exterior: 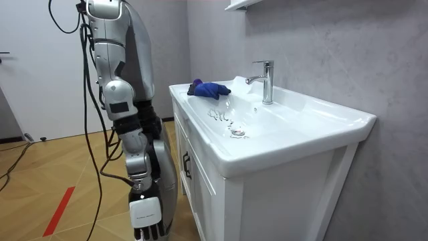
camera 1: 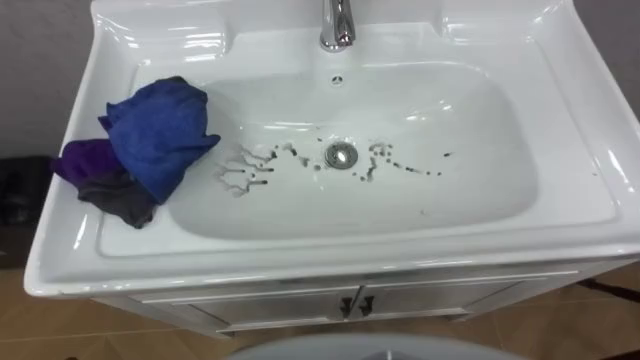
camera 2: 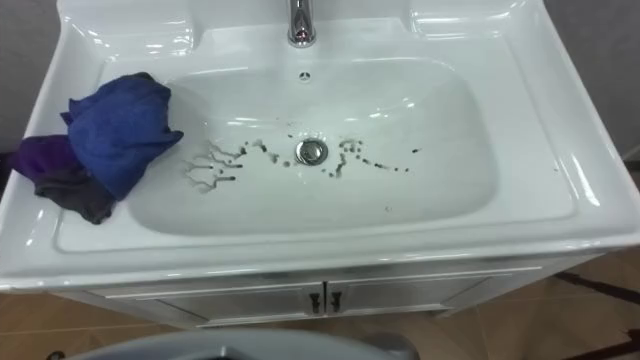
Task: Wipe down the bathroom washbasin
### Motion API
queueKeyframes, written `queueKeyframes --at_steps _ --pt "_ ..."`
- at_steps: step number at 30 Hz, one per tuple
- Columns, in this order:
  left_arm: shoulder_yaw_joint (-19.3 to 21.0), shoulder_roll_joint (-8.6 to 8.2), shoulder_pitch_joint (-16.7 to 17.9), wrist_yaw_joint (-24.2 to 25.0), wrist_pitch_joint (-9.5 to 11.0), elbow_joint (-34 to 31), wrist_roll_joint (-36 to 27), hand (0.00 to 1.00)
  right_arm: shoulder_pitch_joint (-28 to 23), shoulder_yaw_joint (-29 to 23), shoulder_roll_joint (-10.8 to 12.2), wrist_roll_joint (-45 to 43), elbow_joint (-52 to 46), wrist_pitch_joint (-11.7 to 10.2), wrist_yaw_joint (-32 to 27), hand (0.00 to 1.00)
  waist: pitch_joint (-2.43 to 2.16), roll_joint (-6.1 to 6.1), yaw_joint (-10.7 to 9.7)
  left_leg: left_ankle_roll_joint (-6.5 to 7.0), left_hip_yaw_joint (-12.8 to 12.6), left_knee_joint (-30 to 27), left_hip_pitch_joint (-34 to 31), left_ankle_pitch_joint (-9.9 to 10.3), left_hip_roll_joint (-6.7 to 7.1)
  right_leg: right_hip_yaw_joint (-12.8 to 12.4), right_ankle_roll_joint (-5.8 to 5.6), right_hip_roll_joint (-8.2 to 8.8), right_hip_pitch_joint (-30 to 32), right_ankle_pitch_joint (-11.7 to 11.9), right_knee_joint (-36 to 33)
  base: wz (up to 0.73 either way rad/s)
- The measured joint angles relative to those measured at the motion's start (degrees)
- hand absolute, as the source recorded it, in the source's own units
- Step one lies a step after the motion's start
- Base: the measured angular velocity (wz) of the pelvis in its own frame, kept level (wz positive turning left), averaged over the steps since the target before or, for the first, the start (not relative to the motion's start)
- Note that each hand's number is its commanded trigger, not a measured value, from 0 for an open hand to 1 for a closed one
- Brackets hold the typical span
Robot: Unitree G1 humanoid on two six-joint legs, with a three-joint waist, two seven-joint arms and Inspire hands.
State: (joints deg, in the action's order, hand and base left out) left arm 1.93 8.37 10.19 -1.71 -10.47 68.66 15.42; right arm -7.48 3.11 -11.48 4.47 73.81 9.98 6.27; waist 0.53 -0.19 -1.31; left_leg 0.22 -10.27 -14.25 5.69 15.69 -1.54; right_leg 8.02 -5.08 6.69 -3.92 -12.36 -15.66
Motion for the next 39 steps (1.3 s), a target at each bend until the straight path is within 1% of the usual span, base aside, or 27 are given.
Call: queueKeyframes --at_steps 5,7,9,12,16,21,26,28,29,31,32,35,36,37,39 --pt "-0.14 -0.4 0.31 -0.3 -0.19 0.0 0.29 0.0 -0.34 0.01 0.39 0.04 -0.08 0.09 -0.67 0.0 0.0 0.16 -0.05 -0.01 -0.01 0.43 0.05 0.0 0.0 0.0 0.01 -0.02 -0.04 0.01 0.01 0.0" --pt "-1.12 -0.43 0.43 -0.31 -0.48 0.02 0.28 0.0 -0.35 0.03 0.4 0.35 -0.07 0.09 -1.02 0.0 0.01 0.21 -0.09 -0.01 0.0 0.47 0.04 0.0 0.0 0.0 0.01 -0.01 -0.04 0.01 0.02 0.0" --pt "-1.16 -0.55 0.56 -0.31 -0.52 0.07 0.3 0.0 -0.38 0.01 0.49 0.51 -0.09 0.07 -1.25 0.0 0.02 0.27 -0.26 -0.01 0.04 0.47 0.03 0.0 0.01 0.02 0.01 -0.02 -0.04 0.01 0.08 0.0" --pt "-1.15 -0.59 0.6 -0.31 -0.48 0.04 0.29 0.0 -0.4 0.0 0.44 0.53 -0.46 0.08 -1.22 0.0 -0.04 0.49 -0.24 -0.01 0.07 0.43 0.01 0.0 0.01 0.03 0.01 -0.03 -0.01 0.01 0.07 0.0" --pt "-0.94 -0.55 0.62 -0.31 -0.34 0.14 -0.15 0.0 -0.39 -0.16 0.2 0.1 -0.63 0.02 -0.85 0.0 0.02 0.67 -0.36 0.0 0.08 0.0 0.0 -0.01 0.0 0.08 0.01 0.01 -0.03 0.01 -0.01 0.0" --pt "-0.88 -0.7 0.57 -0.31 -0.06 0.14 -0.36 0.0 -0.4 -0.18 0.19 -0.21 -0.59 0.02 -0.43 0.0 0.03 0.53 -0.32 0.0 0.15 0.02 -0.05 0.01 -0.02 0.14 0.01 0.01 -0.08 0.01 -0.04 0.0" --pt "-0.95 -0.75 0.62 -0.3 -0.39 0.83 -4.75 0.0 -0.35 -0.04 0.22 0.09 -0.23 0.15 -0.58 0.0 0.03 0.48 -0.02 0.0 0.47 0.02 -0.05 0.02 0.0 0.4 0.01 0.06 -0.39 0.01 0.03 0.03" --pt "-0.71 -0.75 0.62 -0.31 -0.48 1.92 -6.66 0.0 -0.34 -0.14 0.25 -0.23 -0.03 0.2 -0.61 0.0 0.02 0.42 0.01 0.01 0.92 -0.26 0.02 0.02 0.1 0.86 0.02 0.21 -0.74 0.02 0.01 0.09" --pt "-0.45 -0.75 0.62 -0.31 -0.48 2.19 -7.06 0.0 -0.27 -0.14 0.28 -0.27 0.01 0.27 -0.6 0.0 0.03 0.41 0.11 0.01 0.97 -0.24 0.03 0.03 0.12 0.89 0.02 0.23 -0.76 0.02 0.01 0.07" --pt "1.02 -0.73 1.12 -0.31 -0.49 2.36 -7.47 0.0 0.6 -0.14 0.4 -0.37 1.15 1.07 -0.5 0.0 -0.02 0.15 0.24 0.02 1.18 -0.16 0.02 0.02 0.18 1.18 0.01 0.32 -0.83 0.02 0.03 0.03" --pt "2.33 -0.74 1.54 -0.31 -0.47 2.31 -8.44 0.0 0.69 -0.32 0.42 -0.15 1.64 1.4 -0.47 0.0 -0.03 0.08 0.25 0.03 1.48 -0.25 0.03 0.02 0.22 1.5 0.01 0.38 -1.0 0.01 0.04 0.08" --pt "4.19 -0.74 2.18 -0.35 -0.44 2.25 -11.05 0.0 0.74 -0.41 0.46 0.22 1.64 1.59 -0.6 0.0 -0.02 -0.01 0.58 0.03 2.09 -0.55 -0.34 0.02 0.27 2.03 0.01 0.45 -1.05 0.01 0.03 0.12" --pt "5.12 -0.72 2.32 -0.4 -0.44 2.17 -11.66 0.0 0.73 -0.42 0.45 0.22 1.64 1.7 -0.7 0.0 -0.03 -0.02 0.65 0.05 2.52 -0.82 -0.74 0.03 0.37 2.64 -0.05 0.6 -1.03 -0.03 0.02 0.21" --pt "5.37 -0.69 2.36 -0.84 -0.41 2.05 -13.02 0.0 0.73 -0.42 0.41 0.22 1.68 1.79 -0.97 0.0 -0.02 0.03 1.04 0.11 2.8 -1.2 -1.09 0.06 0.45 3.25 -0.08 0.81 -0.84 -0.08 0.07 0.19" --pt "6.32 -0.68 2.53 -2.1 -0.26 1.87 -15.69 0.0 0.71 -0.41 0.38 0.21 1.95 2.05 -1.46 0.0 -0.02 0.29 1.9 0.18 3.06 -1.35 -1.11 0.1 0.61 3.53 -0.17 0.98 -0.99 -0.14 0.08 0.12"
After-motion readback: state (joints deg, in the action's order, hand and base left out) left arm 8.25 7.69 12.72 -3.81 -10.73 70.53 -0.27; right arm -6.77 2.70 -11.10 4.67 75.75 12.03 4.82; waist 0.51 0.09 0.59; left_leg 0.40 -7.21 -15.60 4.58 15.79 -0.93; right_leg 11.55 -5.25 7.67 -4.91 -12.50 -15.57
